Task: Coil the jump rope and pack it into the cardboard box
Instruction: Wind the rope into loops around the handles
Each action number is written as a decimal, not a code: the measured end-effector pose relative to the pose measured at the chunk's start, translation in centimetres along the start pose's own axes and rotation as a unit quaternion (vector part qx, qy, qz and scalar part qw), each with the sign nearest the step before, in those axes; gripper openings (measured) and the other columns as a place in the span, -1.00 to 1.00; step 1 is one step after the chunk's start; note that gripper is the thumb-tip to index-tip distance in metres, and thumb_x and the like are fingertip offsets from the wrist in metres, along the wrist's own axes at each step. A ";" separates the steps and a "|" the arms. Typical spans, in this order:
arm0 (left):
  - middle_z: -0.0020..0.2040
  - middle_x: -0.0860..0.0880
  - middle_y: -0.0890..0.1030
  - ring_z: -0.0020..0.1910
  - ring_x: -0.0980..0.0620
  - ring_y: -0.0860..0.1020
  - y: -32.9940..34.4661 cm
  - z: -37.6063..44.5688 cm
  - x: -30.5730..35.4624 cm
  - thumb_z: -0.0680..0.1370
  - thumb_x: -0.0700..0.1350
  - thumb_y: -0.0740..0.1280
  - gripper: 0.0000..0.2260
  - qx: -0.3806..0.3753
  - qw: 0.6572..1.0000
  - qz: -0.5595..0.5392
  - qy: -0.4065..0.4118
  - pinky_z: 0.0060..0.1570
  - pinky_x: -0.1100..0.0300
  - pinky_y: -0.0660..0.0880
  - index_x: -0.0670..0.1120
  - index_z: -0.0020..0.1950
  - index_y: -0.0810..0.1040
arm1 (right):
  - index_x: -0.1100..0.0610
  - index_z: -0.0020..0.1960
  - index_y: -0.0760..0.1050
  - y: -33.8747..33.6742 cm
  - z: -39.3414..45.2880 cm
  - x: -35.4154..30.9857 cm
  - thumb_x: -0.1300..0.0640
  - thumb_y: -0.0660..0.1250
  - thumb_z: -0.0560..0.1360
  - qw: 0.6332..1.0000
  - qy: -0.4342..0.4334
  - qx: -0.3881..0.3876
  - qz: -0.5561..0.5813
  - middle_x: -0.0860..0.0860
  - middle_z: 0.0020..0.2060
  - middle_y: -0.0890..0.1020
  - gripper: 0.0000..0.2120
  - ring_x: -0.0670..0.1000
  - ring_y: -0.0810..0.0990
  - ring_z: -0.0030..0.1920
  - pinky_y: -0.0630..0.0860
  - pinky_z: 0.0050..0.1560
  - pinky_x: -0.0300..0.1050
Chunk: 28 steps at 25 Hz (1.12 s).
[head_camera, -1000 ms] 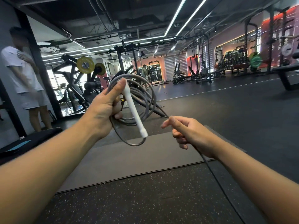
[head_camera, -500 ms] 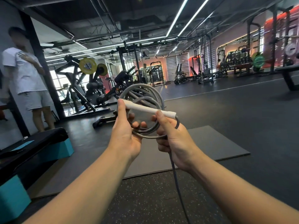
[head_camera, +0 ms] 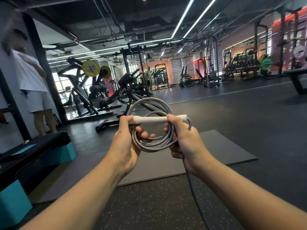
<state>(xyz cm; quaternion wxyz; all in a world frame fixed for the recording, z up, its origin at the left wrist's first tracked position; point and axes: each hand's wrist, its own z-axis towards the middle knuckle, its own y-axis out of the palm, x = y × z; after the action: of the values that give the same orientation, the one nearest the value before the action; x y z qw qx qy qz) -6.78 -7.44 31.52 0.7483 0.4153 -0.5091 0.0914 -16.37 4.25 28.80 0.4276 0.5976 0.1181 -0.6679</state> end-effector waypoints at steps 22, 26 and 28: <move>-0.12 -0.09 0.64 -0.17 0.02 0.59 4.5 1.2 5.3 0.56 -0.13 0.44 -0.91 -0.369 0.588 0.718 -0.044 -0.06 0.04 0.60 -0.01 0.05 0.64 | 0.12 -0.29 0.59 -3.6 0.9 -2.8 0.07 0.38 0.57 0.909 -0.089 -0.204 -0.352 -0.01 -0.47 0.39 -0.73 -0.09 0.28 -0.47 0.22 -0.44 -0.18; -0.25 0.06 0.50 -0.33 0.10 0.44 2.9 0.8 4.5 0.64 0.02 0.32 -0.86 -0.373 0.553 0.744 0.029 -0.27 0.16 0.41 0.01 0.05 0.63 | 0.07 -0.21 0.69 -4.4 1.0 -3.1 0.04 0.37 0.60 0.882 -0.096 -0.233 -0.398 -0.13 -0.50 0.48 -0.74 -0.14 0.31 -0.44 0.22 -0.41 -0.24; -0.27 0.08 0.48 -0.36 0.13 0.39 2.4 0.8 4.3 0.63 0.10 0.31 -0.80 -0.377 0.520 0.765 0.060 -0.29 0.21 0.36 0.00 0.00 0.59 | 0.07 -0.09 0.73 -4.6 1.0 -3.0 -0.07 0.40 0.57 0.879 -0.090 -0.247 -0.398 -0.05 -0.42 0.45 -0.75 -0.05 0.30 -0.37 0.21 -0.36 -0.15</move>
<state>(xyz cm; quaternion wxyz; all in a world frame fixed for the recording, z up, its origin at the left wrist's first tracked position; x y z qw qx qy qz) -6.70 -7.74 36.50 0.5058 -0.4606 -0.5718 0.4527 -20.60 7.66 30.14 0.2680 0.3124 0.4686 -0.7816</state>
